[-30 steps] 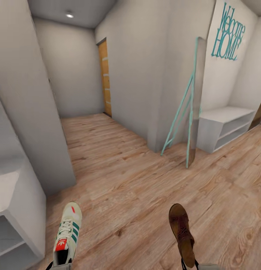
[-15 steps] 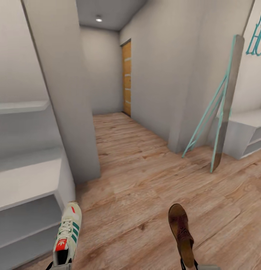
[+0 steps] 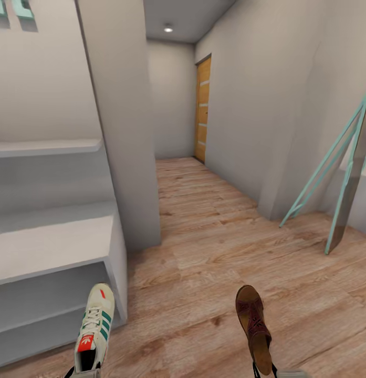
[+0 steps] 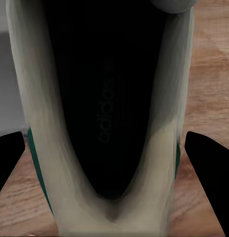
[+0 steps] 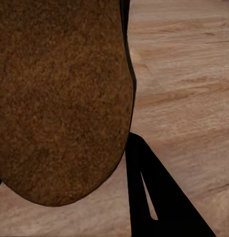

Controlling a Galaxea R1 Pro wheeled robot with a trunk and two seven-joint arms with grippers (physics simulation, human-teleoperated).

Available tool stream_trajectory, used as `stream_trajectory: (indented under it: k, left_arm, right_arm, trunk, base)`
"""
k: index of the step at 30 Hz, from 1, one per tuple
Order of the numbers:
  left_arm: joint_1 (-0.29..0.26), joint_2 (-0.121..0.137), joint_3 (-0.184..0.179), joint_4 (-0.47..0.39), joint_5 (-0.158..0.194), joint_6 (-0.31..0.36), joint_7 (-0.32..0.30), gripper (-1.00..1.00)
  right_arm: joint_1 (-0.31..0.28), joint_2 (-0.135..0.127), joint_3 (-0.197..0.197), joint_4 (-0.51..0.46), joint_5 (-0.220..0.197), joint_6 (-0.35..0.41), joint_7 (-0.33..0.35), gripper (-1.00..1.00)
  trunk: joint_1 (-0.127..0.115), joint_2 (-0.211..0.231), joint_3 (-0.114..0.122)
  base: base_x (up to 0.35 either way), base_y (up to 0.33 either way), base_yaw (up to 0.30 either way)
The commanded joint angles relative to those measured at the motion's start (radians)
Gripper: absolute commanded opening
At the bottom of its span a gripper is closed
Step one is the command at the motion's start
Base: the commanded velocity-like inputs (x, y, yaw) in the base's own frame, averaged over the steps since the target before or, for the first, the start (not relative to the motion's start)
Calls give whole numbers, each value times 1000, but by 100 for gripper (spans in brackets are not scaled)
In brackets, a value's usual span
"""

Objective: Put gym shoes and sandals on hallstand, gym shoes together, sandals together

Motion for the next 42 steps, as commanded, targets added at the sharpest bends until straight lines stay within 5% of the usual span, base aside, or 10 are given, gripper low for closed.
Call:
stream_trajectory:
  k: [1,17,42]
  left_arm:
    - [-1,-1,9,1,-8,-4,-6,-100]
    - [-2,1,7,1,33,-5,-12,-100]
    - [-1,1,7,1,34,-5,-10,-100]
  right_arm:
    - [0,1,-4,0,4,-2,3,-100]
    - [0,0,-6,-3,4,-4,3,-100]
    - [0,0,-5,-7,3,-3,3,-100]
  trunk:
    - [0,0,-1]
    - [0,0,-1]
    - [0,0,-1]
  base:
    - [0,0,278]
    - [-79,237,261]
    - [-101,101,13]
